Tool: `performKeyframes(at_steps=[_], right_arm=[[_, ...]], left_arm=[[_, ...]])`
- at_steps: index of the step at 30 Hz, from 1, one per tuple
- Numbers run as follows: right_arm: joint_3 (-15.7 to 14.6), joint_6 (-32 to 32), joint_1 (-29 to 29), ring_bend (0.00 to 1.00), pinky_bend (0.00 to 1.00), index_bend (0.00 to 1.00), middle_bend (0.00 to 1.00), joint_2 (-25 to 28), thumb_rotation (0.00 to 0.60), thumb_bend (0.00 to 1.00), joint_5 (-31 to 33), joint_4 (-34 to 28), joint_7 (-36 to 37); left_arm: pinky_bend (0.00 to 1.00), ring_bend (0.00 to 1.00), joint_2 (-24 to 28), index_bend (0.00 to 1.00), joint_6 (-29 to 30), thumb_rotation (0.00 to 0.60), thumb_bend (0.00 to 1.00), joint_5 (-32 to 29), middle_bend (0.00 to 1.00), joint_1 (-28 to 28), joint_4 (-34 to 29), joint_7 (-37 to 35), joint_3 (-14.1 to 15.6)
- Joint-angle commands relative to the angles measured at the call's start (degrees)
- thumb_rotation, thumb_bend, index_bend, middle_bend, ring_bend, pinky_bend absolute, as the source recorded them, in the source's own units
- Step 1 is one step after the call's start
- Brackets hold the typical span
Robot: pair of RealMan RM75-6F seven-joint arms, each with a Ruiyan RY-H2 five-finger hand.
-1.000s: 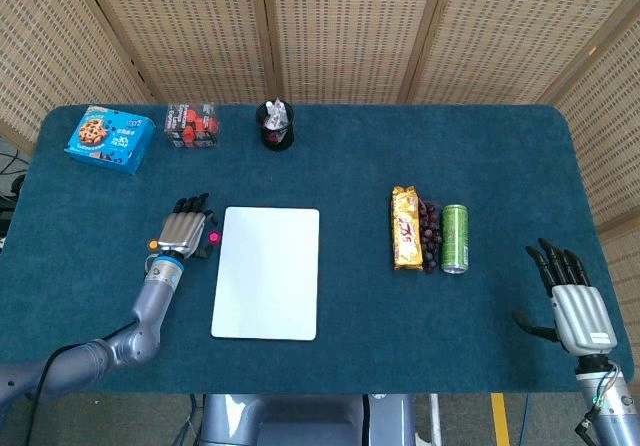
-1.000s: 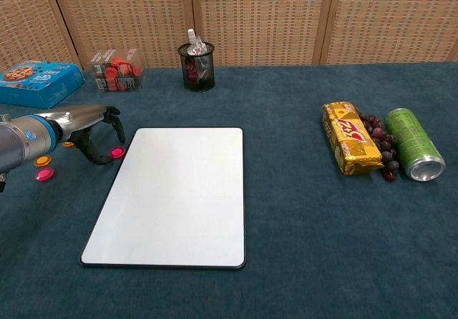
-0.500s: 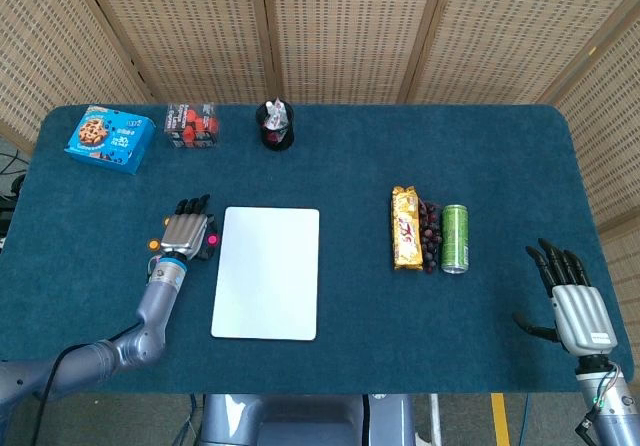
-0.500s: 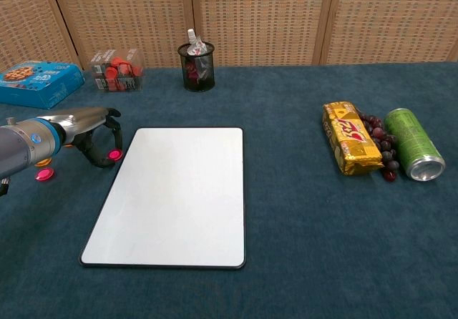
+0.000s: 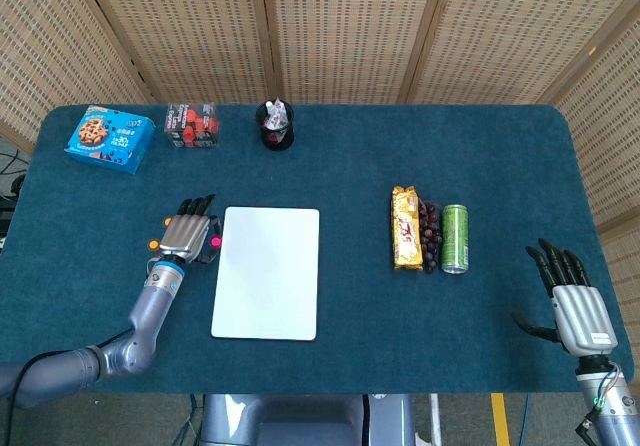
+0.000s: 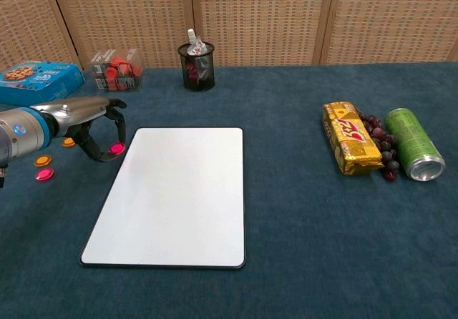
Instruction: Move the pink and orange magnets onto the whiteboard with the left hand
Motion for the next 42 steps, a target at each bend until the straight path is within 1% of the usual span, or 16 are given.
performKeyframes(at_steps=[1, 2, 5, 8, 12, 15, 17, 19, 21, 23, 27, 34, 38, 42], right_arm=[[0.0, 0.0, 0.0, 0.0, 0.0, 0.0, 0.0, 0.0, 0.6, 0.26, 0.0, 0.0, 0.0], [0.0, 0.0, 0.0, 0.0, 0.0, 0.0, 0.0, 0.0, 0.6, 0.26, 0.0, 0.0, 0.0], [0.0, 0.1, 0.0, 0.0, 0.0, 0.0, 0.0, 0.0, 0.6, 0.26, 0.0, 0.0, 0.0], [0.0, 0.1, 0.0, 0.0, 0.0, 0.0, 0.0, 0.0, 0.6, 0.26, 0.0, 0.0, 0.1], [-0.1, 0.1, 0.0, 0.0, 0.0, 0.0, 0.0, 0.1, 0.6, 0.26, -0.1, 0.0, 0.2], [-0.1, 0.1, 0.0, 0.0, 0.0, 0.0, 0.0, 0.1, 0.6, 0.26, -0.1, 0.0, 0.3], [-0.1, 0.1, 0.0, 0.0, 0.0, 0.0, 0.0, 0.1, 0.6, 0.26, -0.2, 0.0, 0.3], [-0.1, 0.1, -0.1, 0.0, 0.0, 0.0, 0.0, 0.1, 0.6, 0.26, -0.2, 0.0, 0.4], [-0.1, 0.1, -0.1, 0.0, 0.0, 0.0, 0.0, 0.1, 0.6, 0.26, -0.2, 0.0, 0.3], [-0.1, 0.1, 0.0, 0.0, 0.0, 0.0, 0.0, 0.1, 0.6, 0.26, -0.1, 0.0, 0.4], [-0.1, 0.1, 0.0, 0.0, 0.0, 0.0, 0.0, 0.1, 0.6, 0.26, -0.1, 0.0, 0.4], [-0.1, 0.1, 0.0, 0.0, 0.0, 0.0, 0.0, 0.1, 0.6, 0.26, -0.2, 0.0, 0.5], [-0.2, 0.1, 0.0, 0.0, 0.0, 0.0, 0.0, 0.2, 0.6, 0.26, -0.2, 0.0, 0.5], [-0.2, 0.1, 0.0, 0.0, 0.0, 0.0, 0.0, 0.1, 0.6, 0.26, -0.2, -0.1, 0.5]], left_arm=[[0.0, 0.0, 3.3, 0.59, 1.1, 0.6, 0.37, 4.4, 0.0, 1.1, -6.1, -0.4, 2.2], [0.0, 0.0, 3.9, 0.59, 1.4, 0.6, 0.36, 5.8, 0.0, 1.4, -7.8, -0.5, 2.9], [0.0, 0.0, 5.8, 0.59, 2.1, 0.6, 0.36, 11.3, 0.0, 2.6, -13.5, -0.5, 6.3], [0.0, 0.0, 6.7, 0.59, 2.7, 0.6, 0.36, 15.6, 0.0, 3.7, -17.3, -0.2, 9.5], [0.0, 0.0, 6.8, 0.59, 5.0, 0.6, 0.36, 20.4, 0.0, 5.0, -19.1, 2.0, 12.6], [0.0, 0.0, 6.4, 0.59, 6.0, 0.6, 0.36, 21.8, 0.0, 5.6, -19.8, 3.5, 14.0], [0.0, 0.0, 6.3, 0.59, 6.1, 0.6, 0.35, 21.9, 0.0, 5.8, -20.2, 4.1, 14.3], [0.0, 0.0, 6.0, 0.54, 6.2, 0.6, 0.32, 21.9, 0.0, 5.9, -20.2, 4.9, 14.5], [0.0, 0.0, 5.7, 0.41, 5.9, 0.6, 0.25, 21.5, 0.0, 6.0, -20.3, 5.3, 14.7], [0.0, 0.0, 5.6, 0.36, 5.3, 0.6, 0.23, 21.1, 0.0, 6.0, -20.6, 5.2, 14.9], [0.0, 0.0, 6.2, 0.35, 5.3, 0.6, 0.23, 20.3, 0.0, 6.2, -21.0, 5.2, 14.6], [0.0, 0.0, 9.1, 0.35, 7.2, 0.6, 0.25, 19.8, 0.0, 7.5, -20.3, 2.5, 13.3], [0.0, 0.0, 11.3, 0.36, 8.1, 0.6, 0.31, 18.8, 0.0, 8.8, -17.1, -0.5, 12.5], [0.0, 0.0, 12.4, 0.38, 8.1, 0.6, 0.35, 17.4, 0.0, 10.7, -12.8, -6.6, 11.3]])
